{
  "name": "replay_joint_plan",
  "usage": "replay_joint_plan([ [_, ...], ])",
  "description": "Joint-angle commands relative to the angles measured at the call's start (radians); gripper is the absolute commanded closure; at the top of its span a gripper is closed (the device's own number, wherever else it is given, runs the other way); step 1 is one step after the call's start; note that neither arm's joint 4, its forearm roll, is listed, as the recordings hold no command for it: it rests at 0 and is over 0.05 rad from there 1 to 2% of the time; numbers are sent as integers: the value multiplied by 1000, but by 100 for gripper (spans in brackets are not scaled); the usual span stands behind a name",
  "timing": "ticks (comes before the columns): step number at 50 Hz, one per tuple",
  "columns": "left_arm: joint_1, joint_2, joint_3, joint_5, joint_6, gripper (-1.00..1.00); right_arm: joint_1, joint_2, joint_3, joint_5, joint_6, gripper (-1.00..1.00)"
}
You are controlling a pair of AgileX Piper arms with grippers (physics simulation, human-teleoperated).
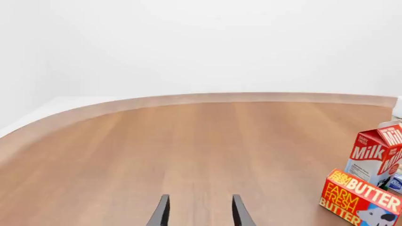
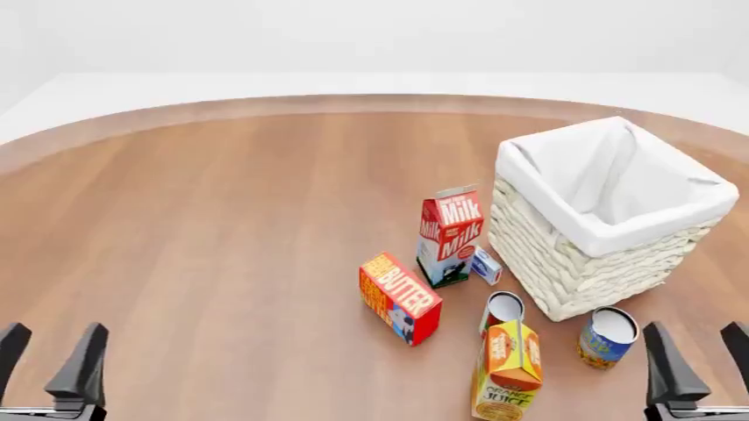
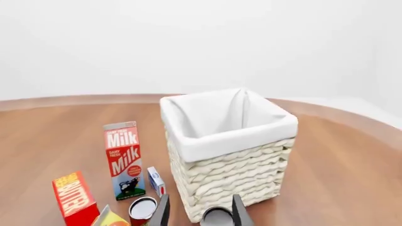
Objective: Pick up the alphabet soup, and put it in the basket.
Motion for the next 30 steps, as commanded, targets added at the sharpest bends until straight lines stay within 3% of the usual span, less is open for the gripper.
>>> replay_joint_plan([
  [1, 0, 0, 0, 0, 0, -100, -17, 1, -11, -4, -2, -100],
  [30, 0, 0, 0, 0, 0, -100, 15, 22, -85, 58, -24, -100],
])
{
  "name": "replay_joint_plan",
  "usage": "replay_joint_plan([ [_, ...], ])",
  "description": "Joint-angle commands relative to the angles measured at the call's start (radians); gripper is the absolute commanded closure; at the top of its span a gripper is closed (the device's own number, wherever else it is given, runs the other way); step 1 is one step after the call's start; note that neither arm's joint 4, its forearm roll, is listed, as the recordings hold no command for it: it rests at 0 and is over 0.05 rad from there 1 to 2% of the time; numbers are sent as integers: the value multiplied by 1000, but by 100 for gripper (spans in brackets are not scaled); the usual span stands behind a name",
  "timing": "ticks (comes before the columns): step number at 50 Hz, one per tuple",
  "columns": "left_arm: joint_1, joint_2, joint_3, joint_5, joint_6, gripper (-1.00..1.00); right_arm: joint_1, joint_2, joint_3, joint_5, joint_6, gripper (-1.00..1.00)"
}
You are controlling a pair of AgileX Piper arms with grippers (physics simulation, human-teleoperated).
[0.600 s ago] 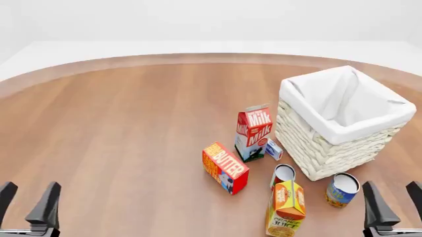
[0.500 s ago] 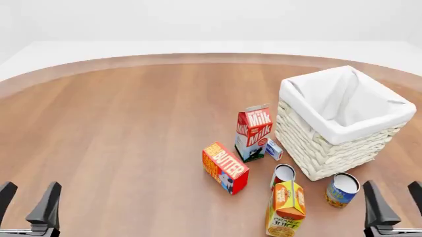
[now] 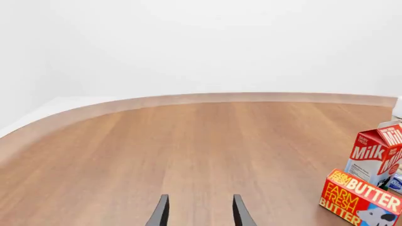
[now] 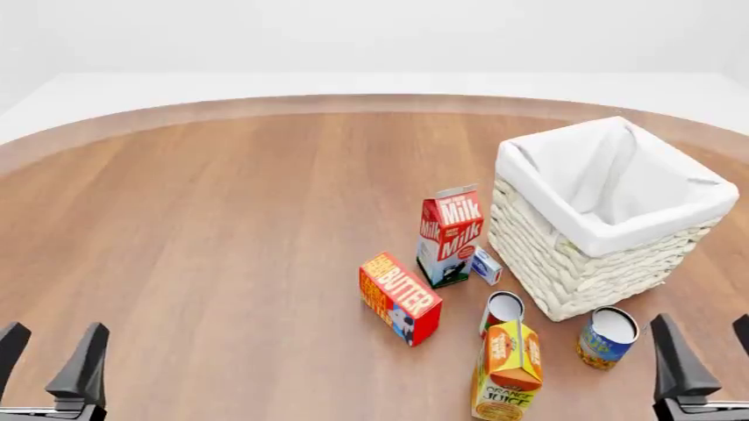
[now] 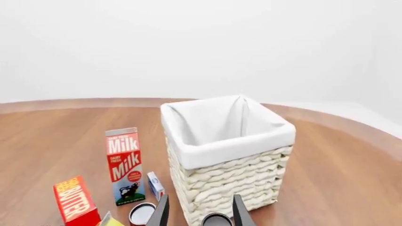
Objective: Pick up the alphabet soup, and put it in the basket.
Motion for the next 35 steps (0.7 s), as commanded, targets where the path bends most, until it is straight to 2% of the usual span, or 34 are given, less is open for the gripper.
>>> replay_joint_plan([
  [1, 0, 0, 0, 0, 0, -100, 15, 16, -35, 26, -14, -100],
  [17, 0, 0, 0, 0, 0, -100, 30, 62, -83, 68, -27, -100],
  [35, 0, 0, 0, 0, 0, -100, 20, 74, -129, 164, -37, -100],
])
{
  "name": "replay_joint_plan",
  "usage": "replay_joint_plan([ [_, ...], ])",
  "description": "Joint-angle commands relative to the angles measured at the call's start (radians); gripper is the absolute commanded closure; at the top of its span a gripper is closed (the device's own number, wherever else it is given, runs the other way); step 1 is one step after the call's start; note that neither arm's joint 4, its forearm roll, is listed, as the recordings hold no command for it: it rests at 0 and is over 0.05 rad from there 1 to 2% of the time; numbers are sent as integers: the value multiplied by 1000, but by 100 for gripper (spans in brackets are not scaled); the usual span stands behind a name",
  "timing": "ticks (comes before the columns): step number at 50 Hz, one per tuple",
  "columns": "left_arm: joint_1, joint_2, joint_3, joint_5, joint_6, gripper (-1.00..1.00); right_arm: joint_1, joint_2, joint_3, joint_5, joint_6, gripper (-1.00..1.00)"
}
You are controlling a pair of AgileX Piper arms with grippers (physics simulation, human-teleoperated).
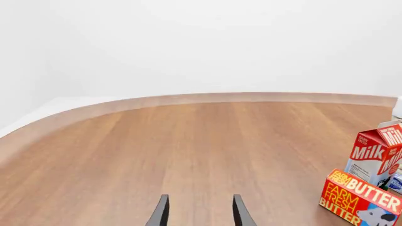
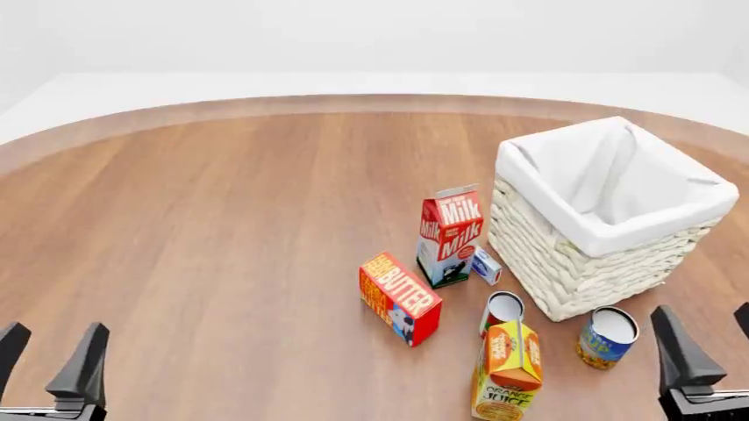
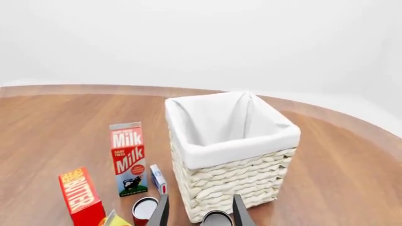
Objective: Pick up the alphabet soup, and put it in the basket.
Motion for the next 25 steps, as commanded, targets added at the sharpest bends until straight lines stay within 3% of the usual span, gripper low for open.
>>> replay_joint_plan([
  [1, 0, 0, 0, 0, 0, -100, -6, 9, -25, 56, -6, -100],
  [25, 0, 0, 0, 0, 0, -100, -22, 71, -31, 79, -13, -100],
])
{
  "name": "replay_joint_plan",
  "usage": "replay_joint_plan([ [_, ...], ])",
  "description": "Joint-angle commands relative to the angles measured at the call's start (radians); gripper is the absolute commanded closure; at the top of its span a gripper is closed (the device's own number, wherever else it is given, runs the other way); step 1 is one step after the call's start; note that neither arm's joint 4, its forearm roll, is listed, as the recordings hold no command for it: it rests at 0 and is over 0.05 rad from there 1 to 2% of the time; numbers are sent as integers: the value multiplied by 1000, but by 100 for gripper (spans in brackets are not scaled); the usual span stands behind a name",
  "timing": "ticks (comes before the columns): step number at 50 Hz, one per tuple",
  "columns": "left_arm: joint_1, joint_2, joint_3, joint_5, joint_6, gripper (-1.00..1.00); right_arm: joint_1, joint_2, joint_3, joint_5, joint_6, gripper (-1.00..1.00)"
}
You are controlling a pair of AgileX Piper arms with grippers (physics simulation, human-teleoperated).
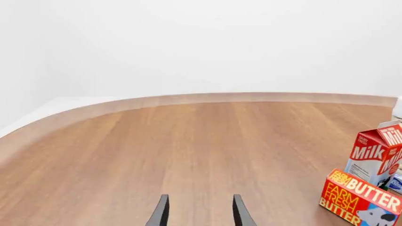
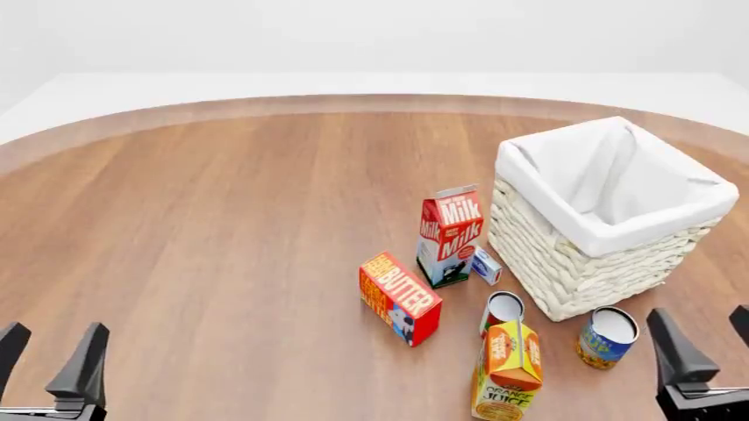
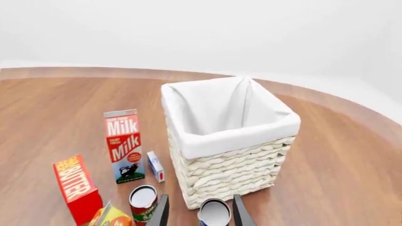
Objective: Pick up the alphabet soup, and put it in the basket.
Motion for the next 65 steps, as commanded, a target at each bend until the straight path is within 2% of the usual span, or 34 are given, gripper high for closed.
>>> replay_joint_plan([
  [1, 0, 0, 0, 0, 0, -100, -7, 37, 1, 3, -4, -100],
  [26, 0, 0, 0, 0, 0, -100, -41, 98, 64, -41, 10, -100],
  [33, 0, 0, 0, 0, 0, -100, -46, 144, 81, -83, 14, -100],
  [53, 0, 0, 0, 0, 0, -100, -86, 291, 169, -244, 31, -100],
  [61, 0, 0, 0, 0, 0, -100, -96, 404, 189, -356, 37, -100],
  [65, 0, 0, 0, 0, 0, -100, -97, 433, 190, -382, 39, -100],
])
